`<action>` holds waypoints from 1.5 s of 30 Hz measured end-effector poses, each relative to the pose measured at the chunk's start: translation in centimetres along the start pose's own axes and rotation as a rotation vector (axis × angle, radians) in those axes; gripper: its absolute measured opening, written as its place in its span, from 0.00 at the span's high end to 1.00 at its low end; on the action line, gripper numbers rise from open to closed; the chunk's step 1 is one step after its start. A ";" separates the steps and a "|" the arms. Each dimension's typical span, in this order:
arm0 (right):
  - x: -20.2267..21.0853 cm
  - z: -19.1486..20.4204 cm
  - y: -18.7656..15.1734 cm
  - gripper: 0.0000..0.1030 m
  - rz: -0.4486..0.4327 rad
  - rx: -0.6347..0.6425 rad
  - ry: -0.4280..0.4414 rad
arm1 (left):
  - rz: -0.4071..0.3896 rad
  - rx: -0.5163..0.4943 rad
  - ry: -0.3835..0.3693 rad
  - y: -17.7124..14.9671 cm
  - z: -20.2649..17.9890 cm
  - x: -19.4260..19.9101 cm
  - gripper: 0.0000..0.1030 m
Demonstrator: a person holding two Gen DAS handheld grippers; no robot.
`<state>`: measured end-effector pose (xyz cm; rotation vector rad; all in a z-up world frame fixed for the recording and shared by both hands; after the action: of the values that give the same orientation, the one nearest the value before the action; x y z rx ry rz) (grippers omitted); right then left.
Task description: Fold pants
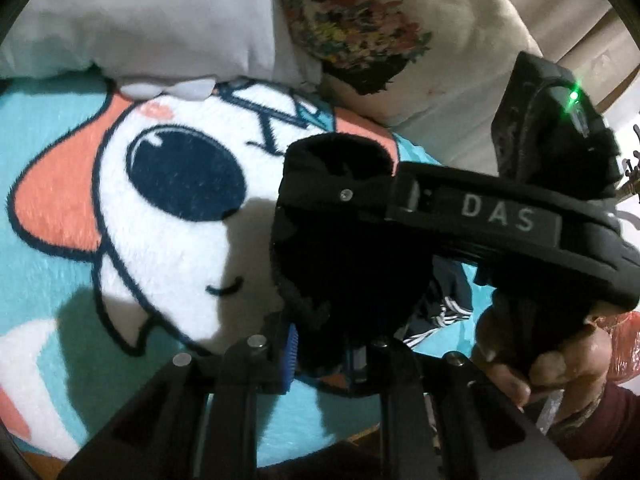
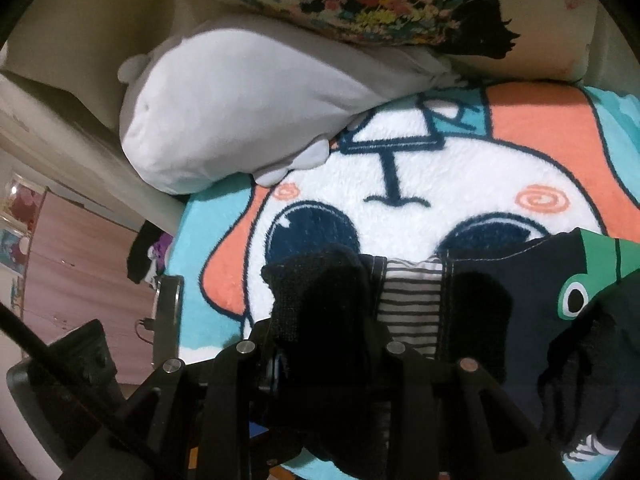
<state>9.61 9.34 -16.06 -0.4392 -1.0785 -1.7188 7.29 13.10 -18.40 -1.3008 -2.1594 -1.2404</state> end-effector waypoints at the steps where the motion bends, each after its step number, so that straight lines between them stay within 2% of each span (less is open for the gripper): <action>1: 0.3 -0.1 0.1 0.71 -0.005 -0.004 0.006 | -0.002 -0.004 -0.003 0.2 -0.4 0.2 0.84; 5: 1.7 -0.7 0.7 0.71 -0.033 -0.033 0.033 | -0.012 -0.031 -0.019 0.8 -2.5 0.8 0.84; 11: 5.0 -2.7 2.0 0.71 -0.092 -0.083 0.057 | -0.008 -0.127 -0.044 1.3 -7.3 0.5 0.84; 20: 10.7 -9.4 3.3 0.71 -0.186 -0.211 0.047 | 0.055 -0.206 -0.112 0.5 -14.3 -3.3 0.84; 27: 13.1 -15.2 3.1 0.71 -0.218 -0.292 0.023 | 0.114 -0.286 -0.102 -1.5 -18.4 -7.2 0.84; 32: 12.8 -20.3 1.9 0.68 -0.197 -0.333 -0.021 | 0.164 -0.293 -0.062 -2.7 -18.8 -9.3 0.83; 35: 12.6 -22.7 1.4 0.58 -0.180 -0.362 -0.053 | 0.151 -0.296 -0.064 -2.4 -19.2 -8.3 0.82; 37: 13.0 -24.2 1.4 0.51 -0.184 -0.388 -0.070 | 0.132 -0.297 -0.050 -2.0 -19.0 -7.4 0.76; 38: 13.6 -25.0 1.6 0.47 -0.197 -0.398 -0.078 | 0.119 -0.289 -0.037 -1.8 -18.6 -6.9 0.68; 39: 14.2 -25.4 1.8 0.47 -0.213 -0.399 -0.090 | 0.102 -0.272 -0.016 -1.3 -17.9 -6.4 0.63; 42: 17.1 -26.4 3.1 0.47 -0.299 -0.376 -0.165 | 0.088 -0.214 0.040 -0.7 -15.5 -6.1 0.63; 45: 19.6 -24.8 4.9 0.56 -0.376 -0.305 -0.144 | 0.096 -0.138 0.072 -0.6 -13.4 -6.6 0.63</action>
<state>10.56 -22.51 -13.06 -0.5859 -1.0503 -2.2287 8.34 -1.53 -15.42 -1.3746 -1.9681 -1.3958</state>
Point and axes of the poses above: each gripper's, at about its wrist camera, not at the fingertips, and x roughly against the way its jaws point, z to its left, y to its top, the point moved 8 cm from there along -x, roughly the way its jaws point, and after that the axes turned 10 degrees about -z, right-handed, at the moved point
